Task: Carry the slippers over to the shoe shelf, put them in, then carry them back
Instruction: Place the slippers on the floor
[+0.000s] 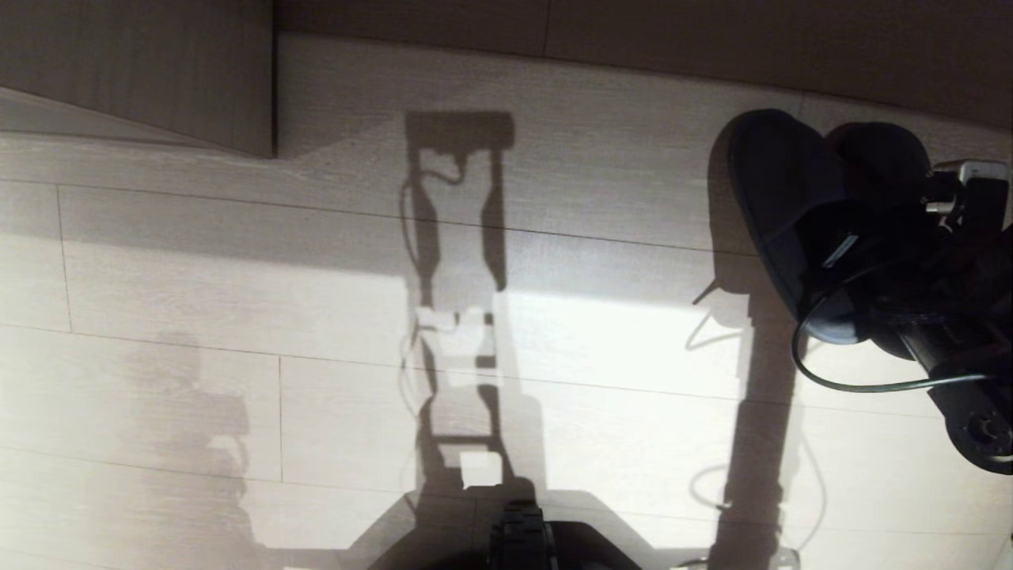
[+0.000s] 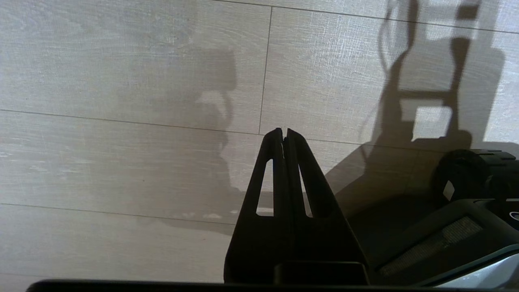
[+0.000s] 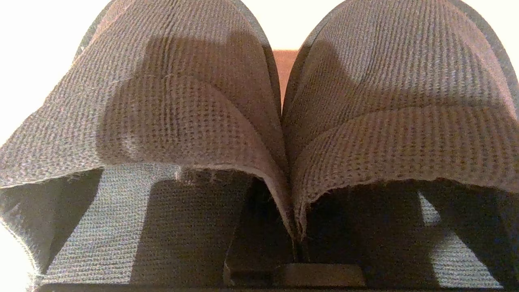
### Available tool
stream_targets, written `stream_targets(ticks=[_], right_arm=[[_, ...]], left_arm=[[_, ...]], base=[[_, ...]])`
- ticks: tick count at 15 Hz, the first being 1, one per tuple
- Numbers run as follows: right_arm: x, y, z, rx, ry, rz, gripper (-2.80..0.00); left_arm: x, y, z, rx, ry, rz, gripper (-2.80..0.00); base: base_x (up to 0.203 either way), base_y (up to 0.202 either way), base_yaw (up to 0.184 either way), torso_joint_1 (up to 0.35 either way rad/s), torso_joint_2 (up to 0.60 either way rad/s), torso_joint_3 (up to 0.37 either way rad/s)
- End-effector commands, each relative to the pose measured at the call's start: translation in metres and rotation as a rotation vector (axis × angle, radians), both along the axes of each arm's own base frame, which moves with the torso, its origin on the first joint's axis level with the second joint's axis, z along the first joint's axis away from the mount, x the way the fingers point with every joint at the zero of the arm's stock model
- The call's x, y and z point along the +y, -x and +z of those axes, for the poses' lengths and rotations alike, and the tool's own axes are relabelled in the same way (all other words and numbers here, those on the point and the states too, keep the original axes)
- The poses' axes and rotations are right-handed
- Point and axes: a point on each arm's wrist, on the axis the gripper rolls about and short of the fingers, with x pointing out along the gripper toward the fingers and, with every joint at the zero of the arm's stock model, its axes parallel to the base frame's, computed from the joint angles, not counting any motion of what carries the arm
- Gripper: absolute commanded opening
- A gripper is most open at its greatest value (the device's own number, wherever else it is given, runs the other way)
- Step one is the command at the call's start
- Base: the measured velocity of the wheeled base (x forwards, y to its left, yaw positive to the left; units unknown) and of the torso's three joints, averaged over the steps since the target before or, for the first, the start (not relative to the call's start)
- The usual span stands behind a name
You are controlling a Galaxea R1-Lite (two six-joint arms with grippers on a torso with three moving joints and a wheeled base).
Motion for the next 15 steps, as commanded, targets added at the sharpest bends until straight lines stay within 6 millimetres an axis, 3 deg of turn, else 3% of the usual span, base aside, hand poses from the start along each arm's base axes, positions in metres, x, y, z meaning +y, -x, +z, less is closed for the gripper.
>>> stream_targets(ticks=[1, 5, 6, 11, 15], right_arm=[[0.0, -0.018, -0.02, 0.044, -0.003, 0.003, -2.8], [0.0, -0.03, -0.038, 0.075, -0.004, 0.013, -2.8], [0.0, -0.033, -0.044, 0.093, -0.004, 0.015, 0.0], [0.0, -0.033, -0.049, 0.115, -0.002, 0.02, 0.0], [0.0, -0.018, -0.047, 0.127, 0.008, 0.031, 0.0]], left_arm=[[0.0, 0.0, 0.0, -0.001, 0.0, 0.0, -2.8], [0.0, 0.0, 0.0, -0.001, 0.0, 0.0, -2.8], [0.0, 0.0, 0.0, -0.001, 0.0, 0.0, -2.8], [0.0, 0.0, 0.0, -0.001, 0.0, 0.0, -2.8], [0.0, 0.0, 0.0, -0.001, 0.0, 0.0, -2.8]], base=[[0.0, 0.0, 0.0, 0.0, 0.0, 0.0], [0.0, 0.0, 0.0, 0.0, 0.0, 0.0], [0.0, 0.0, 0.0, 0.0, 0.0, 0.0], [0.0, 0.0, 0.0, 0.0, 0.0, 0.0], [0.0, 0.0, 0.0, 0.0, 0.0, 0.0]])
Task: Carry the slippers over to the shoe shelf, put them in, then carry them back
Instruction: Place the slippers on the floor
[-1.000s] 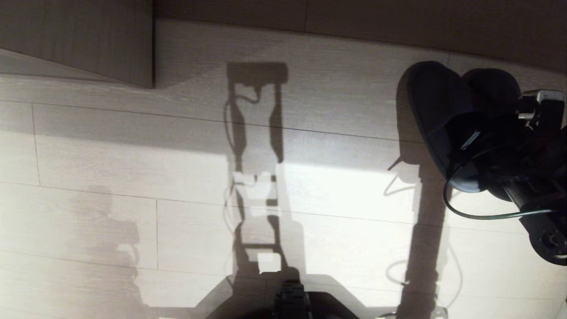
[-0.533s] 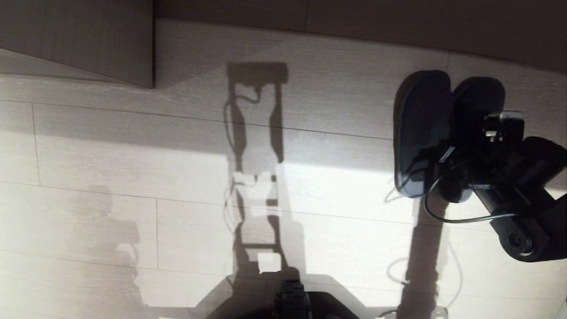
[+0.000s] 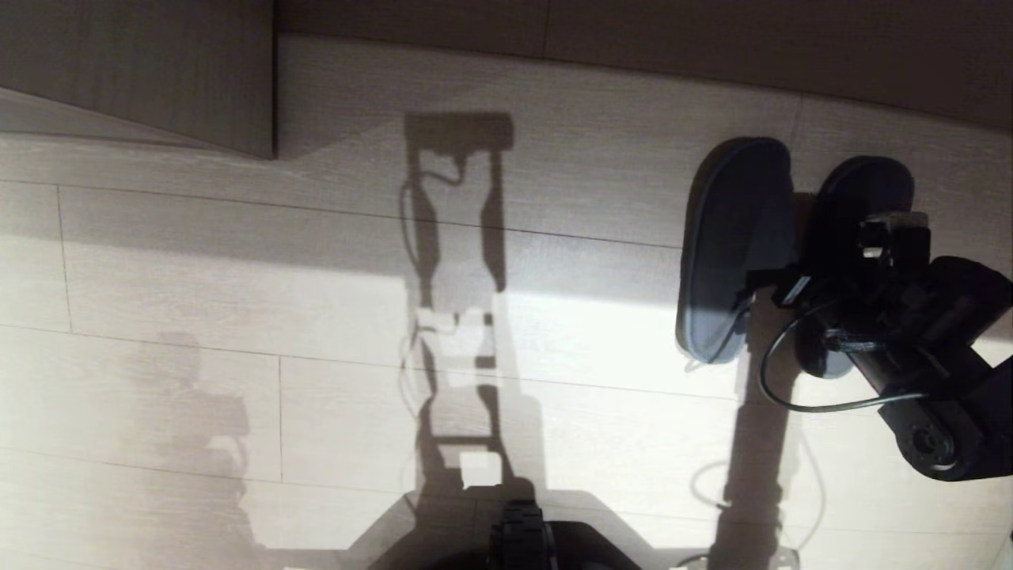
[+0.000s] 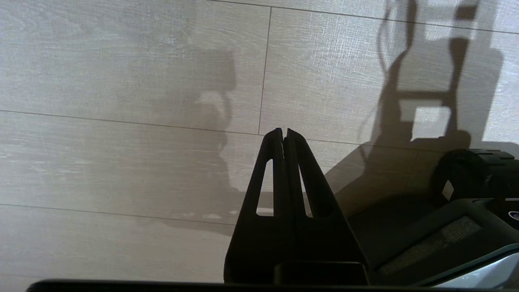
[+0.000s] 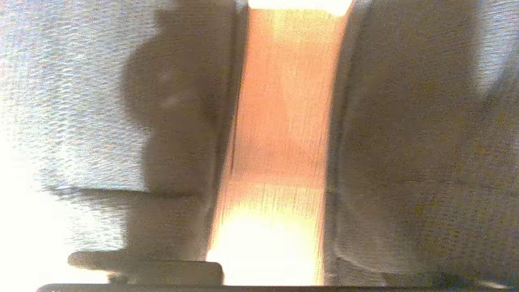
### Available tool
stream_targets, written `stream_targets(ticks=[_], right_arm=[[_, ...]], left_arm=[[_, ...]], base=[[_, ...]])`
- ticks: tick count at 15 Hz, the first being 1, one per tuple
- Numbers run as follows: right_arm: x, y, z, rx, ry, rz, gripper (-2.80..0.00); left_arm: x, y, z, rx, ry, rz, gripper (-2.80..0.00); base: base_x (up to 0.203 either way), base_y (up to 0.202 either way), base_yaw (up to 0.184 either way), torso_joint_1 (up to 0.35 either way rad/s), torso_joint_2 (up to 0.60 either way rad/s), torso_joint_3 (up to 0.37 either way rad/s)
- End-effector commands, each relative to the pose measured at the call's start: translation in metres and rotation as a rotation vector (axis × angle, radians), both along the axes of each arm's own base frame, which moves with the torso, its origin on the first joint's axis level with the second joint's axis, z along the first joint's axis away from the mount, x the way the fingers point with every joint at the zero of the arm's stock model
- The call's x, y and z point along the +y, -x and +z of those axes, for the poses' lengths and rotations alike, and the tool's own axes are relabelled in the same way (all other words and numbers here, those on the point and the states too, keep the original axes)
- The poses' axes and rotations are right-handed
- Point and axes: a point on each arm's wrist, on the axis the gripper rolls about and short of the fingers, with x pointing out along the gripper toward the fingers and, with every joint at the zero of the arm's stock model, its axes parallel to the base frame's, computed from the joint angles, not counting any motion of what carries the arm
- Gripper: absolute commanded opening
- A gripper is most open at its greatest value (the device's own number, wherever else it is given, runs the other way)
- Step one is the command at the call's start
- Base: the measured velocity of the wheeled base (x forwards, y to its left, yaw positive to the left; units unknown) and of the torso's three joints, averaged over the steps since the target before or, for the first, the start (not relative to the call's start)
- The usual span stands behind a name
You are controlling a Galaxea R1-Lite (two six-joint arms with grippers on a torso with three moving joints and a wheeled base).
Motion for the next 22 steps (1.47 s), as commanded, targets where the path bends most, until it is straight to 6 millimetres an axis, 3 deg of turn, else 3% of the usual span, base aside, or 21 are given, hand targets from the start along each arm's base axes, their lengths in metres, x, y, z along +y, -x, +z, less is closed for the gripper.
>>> stream_targets(ticks=[1, 8, 14, 18, 22], right_arm=[[0.0, 0.011, 0.006, -0.014, 0.003, 0.005, 0.0], [0.001, 0.032, 0.006, 0.012, 0.012, 0.011, 0.0], [0.001, 0.05, -0.022, 0.144, 0.063, 0.078, 0.0], [0.001, 0.067, -0.017, 0.138, 0.088, 0.077, 0.0], [0.007, 0.098, 0.022, 0.004, 0.12, 0.146, 0.0]], left_arm=[[0.0, 0.0, 0.0, -0.001, 0.0, 0.001, -2.8], [0.0, 0.0, 0.0, -0.001, 0.0, 0.001, -2.8], [0.0, 0.0, 0.0, -0.001, 0.001, 0.001, -2.8], [0.0, 0.0, 0.0, -0.001, 0.0, 0.001, -2.8], [0.0, 0.0, 0.0, -0.001, 0.0, 0.001, -2.8]], base=[[0.0, 0.0, 0.0, 0.0, 0.0, 0.0], [0.0, 0.0, 0.0, 0.0, 0.0, 0.0], [0.0, 0.0, 0.0, 0.0, 0.0, 0.0], [0.0, 0.0, 0.0, 0.0, 0.0, 0.0], [0.0, 0.0, 0.0, 0.0, 0.0, 0.0]])
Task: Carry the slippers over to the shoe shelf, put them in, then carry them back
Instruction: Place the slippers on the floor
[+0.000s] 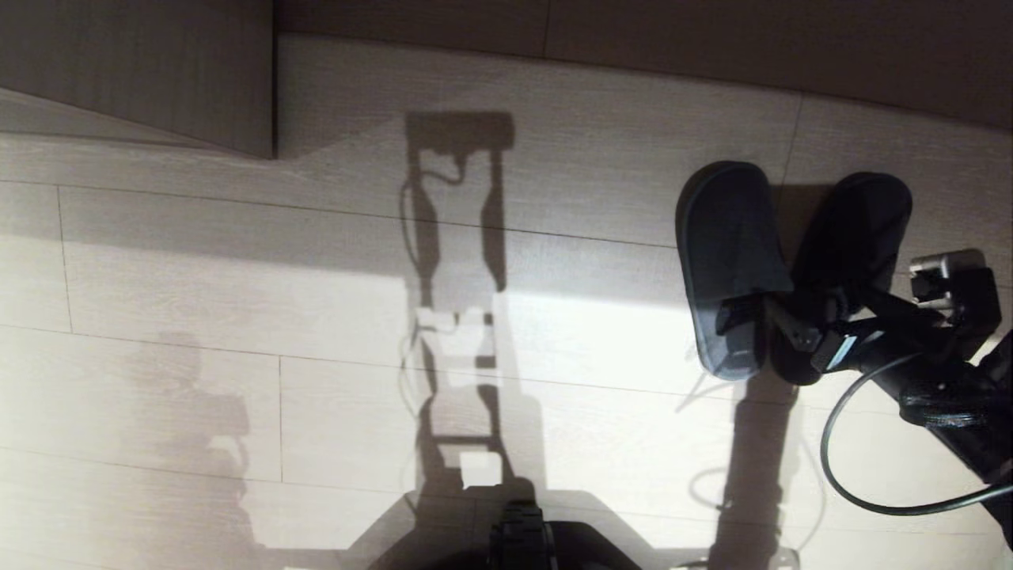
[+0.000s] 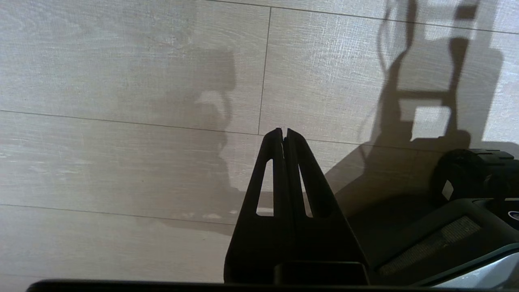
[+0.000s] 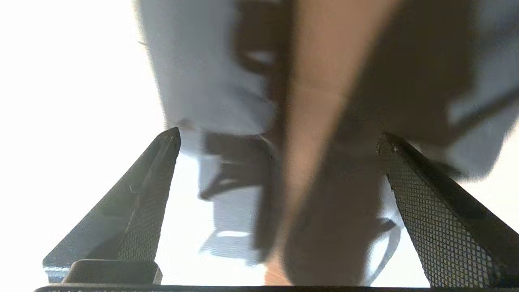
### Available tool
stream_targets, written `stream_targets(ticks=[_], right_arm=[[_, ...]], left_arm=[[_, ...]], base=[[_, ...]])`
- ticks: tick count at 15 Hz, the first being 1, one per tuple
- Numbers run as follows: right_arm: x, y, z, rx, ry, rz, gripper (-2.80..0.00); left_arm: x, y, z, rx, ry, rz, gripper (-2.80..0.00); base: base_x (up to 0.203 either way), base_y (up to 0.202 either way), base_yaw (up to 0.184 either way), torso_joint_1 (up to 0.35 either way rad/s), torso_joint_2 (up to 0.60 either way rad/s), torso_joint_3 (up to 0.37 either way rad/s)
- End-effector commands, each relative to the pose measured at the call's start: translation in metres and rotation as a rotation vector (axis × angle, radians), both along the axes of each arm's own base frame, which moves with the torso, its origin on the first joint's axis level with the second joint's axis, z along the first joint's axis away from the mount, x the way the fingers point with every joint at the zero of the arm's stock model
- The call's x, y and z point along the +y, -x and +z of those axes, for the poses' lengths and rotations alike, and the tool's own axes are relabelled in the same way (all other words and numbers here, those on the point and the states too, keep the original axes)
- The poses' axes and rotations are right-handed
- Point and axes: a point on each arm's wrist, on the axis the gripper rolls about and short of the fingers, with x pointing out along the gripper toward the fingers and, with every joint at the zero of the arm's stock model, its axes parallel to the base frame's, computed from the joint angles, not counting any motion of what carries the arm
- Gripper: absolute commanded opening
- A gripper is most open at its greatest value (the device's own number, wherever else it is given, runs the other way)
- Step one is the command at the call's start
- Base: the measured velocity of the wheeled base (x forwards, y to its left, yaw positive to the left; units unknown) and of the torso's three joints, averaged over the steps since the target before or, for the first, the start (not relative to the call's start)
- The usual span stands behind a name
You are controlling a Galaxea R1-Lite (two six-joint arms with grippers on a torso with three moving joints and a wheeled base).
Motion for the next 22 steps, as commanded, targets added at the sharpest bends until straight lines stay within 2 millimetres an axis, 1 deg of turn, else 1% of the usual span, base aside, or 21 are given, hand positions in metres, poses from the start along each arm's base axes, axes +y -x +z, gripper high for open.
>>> stream_targets(ticks=[1, 2, 4, 6, 7, 8, 10, 12, 13, 14, 15, 17, 19, 22], right_arm=[[0.006, 0.014, 0.02, -0.081, 0.011, 0.067, 0.0], [0.014, 0.016, 0.023, -0.09, 0.014, 0.11, -2.8], [0.027, 0.019, 0.031, -0.109, 0.013, 0.163, -2.8], [0.038, 0.014, 0.023, -0.038, 0.064, 0.199, -2.8], [0.041, 0.012, 0.023, -0.042, 0.075, 0.205, -2.8], [0.048, 0.004, 0.018, -0.028, 0.093, 0.222, -2.8], [0.07, -0.021, 0.003, 0.016, 0.114, 0.238, -2.8], [0.087, -0.045, -0.009, 0.033, 0.14, 0.205, -2.8], [0.093, -0.052, -0.01, 0.022, 0.156, 0.184, -2.8], [0.094, -0.053, -0.009, 0.016, 0.163, 0.175, -2.8], [0.09, -0.06, -0.005, -0.018, 0.182, 0.144, -2.8], [0.072, -0.071, 0.009, -0.086, 0.218, 0.055, -2.8], [0.063, -0.068, 0.024, -0.133, 0.221, 0.021, -2.8], [0.056, -0.067, 0.027, -0.14, 0.221, -0.002, -2.8]], left_arm=[[0.0, 0.0, 0.0, -0.001, 0.0, 0.001, -2.8], [0.0, 0.0, 0.0, -0.001, 0.0, 0.001, -2.8], [0.0, 0.0, 0.0, -0.001, 0.0, 0.001, -2.8], [0.0, 0.0, 0.0, -0.001, 0.002, 0.001, -2.8], [0.0, 0.0, 0.0, -0.001, 0.001, 0.001, -2.8], [0.0, 0.0, 0.0, -0.001, 0.0, 0.001, -2.8], [0.0, 0.0, 0.0, -0.001, 0.0, 0.001, -2.8], [0.0, 0.0, 0.0, -0.001, 0.0, 0.001, -2.8], [0.0, 0.0, 0.0, -0.001, 0.0, 0.001, -2.8], [0.0, 0.0, 0.0, -0.001, 0.0, 0.001, -2.8], [0.0, 0.0, 0.0, -0.001, 0.0, 0.001, -2.8], [0.0, 0.0, 0.0, -0.001, 0.0, 0.001, -2.8], [0.0, 0.0, 0.0, -0.001, 0.0, 0.001, -2.8], [0.0, 0.0, 0.0, -0.001, 0.0, 0.001, -2.8]], base=[[0.0, 0.0, 0.0, 0.0, 0.0, 0.0], [0.0, 0.0, 0.0, 0.0, 0.0, 0.0], [0.0, 0.0, 0.0, 0.0, 0.0, 0.0], [0.0, 0.0, 0.0, 0.0, 0.0, 0.0], [0.0, 0.0, 0.0, 0.0, 0.0, 0.0], [0.0, 0.0, 0.0, 0.0, 0.0, 0.0], [0.0, 0.0, 0.0, 0.0, 0.0, 0.0], [0.0, 0.0, 0.0, 0.0, 0.0, 0.0], [0.0, 0.0, 0.0, 0.0, 0.0, 0.0], [0.0, 0.0, 0.0, 0.0, 0.0, 0.0], [0.0, 0.0, 0.0, 0.0, 0.0, 0.0], [0.0, 0.0, 0.0, 0.0, 0.0, 0.0], [0.0, 0.0, 0.0, 0.0, 0.0, 0.0], [0.0, 0.0, 0.0, 0.0, 0.0, 0.0]])
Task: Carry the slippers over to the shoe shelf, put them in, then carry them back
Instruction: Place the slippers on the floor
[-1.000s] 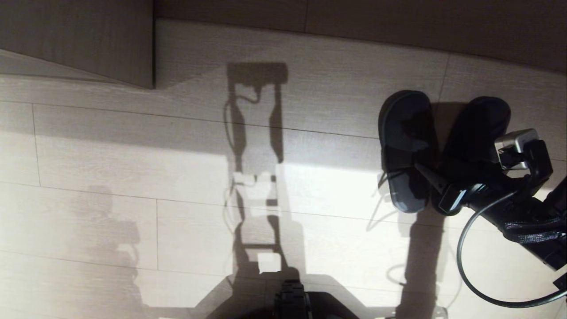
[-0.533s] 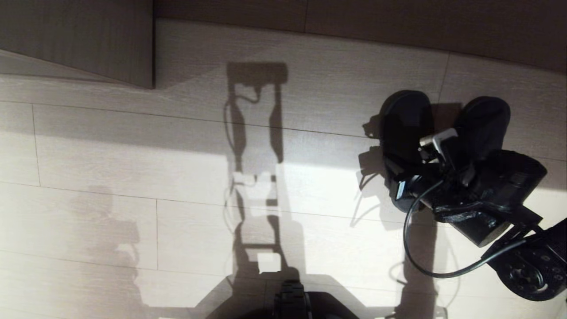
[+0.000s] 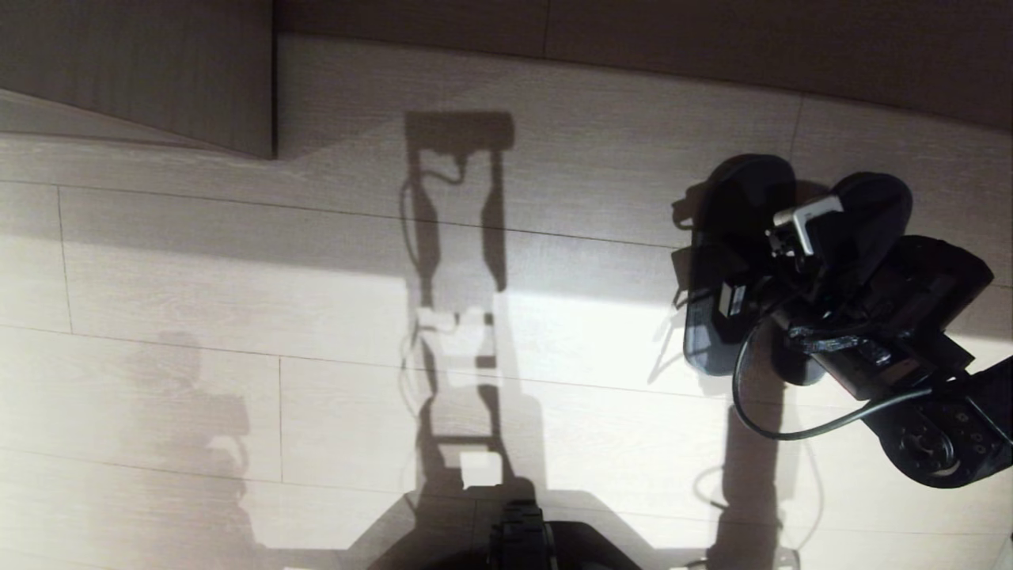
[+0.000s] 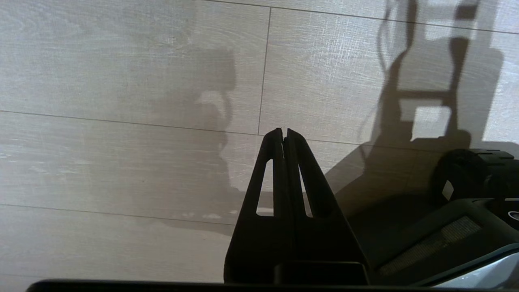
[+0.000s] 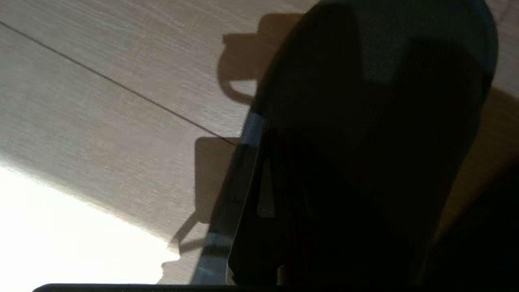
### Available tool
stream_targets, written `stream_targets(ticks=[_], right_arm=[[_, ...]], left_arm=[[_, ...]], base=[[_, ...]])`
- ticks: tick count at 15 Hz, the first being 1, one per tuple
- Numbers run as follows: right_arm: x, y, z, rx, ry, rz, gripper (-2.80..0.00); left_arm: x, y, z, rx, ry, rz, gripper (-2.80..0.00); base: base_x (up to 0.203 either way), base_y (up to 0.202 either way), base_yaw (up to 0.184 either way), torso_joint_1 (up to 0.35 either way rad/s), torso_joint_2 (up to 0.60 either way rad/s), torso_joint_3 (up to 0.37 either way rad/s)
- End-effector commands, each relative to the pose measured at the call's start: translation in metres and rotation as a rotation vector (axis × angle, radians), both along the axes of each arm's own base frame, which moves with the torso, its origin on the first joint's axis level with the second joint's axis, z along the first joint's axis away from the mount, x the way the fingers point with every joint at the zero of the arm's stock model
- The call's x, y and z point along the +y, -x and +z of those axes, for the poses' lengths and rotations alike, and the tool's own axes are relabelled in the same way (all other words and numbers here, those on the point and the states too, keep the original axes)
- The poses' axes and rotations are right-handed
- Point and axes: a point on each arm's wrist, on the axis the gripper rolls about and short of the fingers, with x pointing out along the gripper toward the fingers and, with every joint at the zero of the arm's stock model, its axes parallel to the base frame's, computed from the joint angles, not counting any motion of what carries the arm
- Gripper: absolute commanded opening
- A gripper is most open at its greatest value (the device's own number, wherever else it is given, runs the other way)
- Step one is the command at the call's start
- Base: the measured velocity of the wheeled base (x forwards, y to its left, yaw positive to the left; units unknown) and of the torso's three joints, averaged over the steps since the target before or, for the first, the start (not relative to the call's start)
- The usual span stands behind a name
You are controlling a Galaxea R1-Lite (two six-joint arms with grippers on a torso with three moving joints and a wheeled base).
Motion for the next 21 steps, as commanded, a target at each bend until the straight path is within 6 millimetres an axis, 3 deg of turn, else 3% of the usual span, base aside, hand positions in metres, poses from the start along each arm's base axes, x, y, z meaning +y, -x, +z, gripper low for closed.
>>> stream_targets(ticks=[1, 10, 16, 18, 21], right_arm=[[-0.004, 0.001, 0.005, -0.02, -0.001, -0.013, -2.8], [-0.027, 0.002, 0.006, -0.024, 0.021, -0.071, -2.8], [-0.028, 0.01, 0.012, -0.043, 0.023, -0.043, -2.8], [-0.027, 0.025, 0.022, -0.07, 0.018, -0.031, -2.8], [-0.032, 0.077, 0.042, -0.131, -0.005, -0.01, -2.8]], left_arm=[[0.0, 0.0, 0.0, -0.001, 0.0, 0.0, -2.8], [0.0, 0.0, 0.0, 0.0, 0.001, 0.0, -2.8], [0.0, 0.0, 0.0, -0.001, 0.0, 0.0, -2.8], [0.0, 0.0, 0.0, 0.001, 0.0, 0.0, -2.8], [0.0, 0.0, 0.0, -0.001, 0.0, 0.0, -2.8]], base=[[0.0, 0.0, 0.0, 0.0, 0.0, 0.0], [0.0, 0.0, 0.0, 0.0, 0.0, 0.0], [0.0, 0.0, 0.0, 0.0, 0.0, 0.0], [0.0, 0.0, 0.0, 0.0, 0.0, 0.0], [0.0, 0.0, 0.0, 0.0, 0.0, 0.0]])
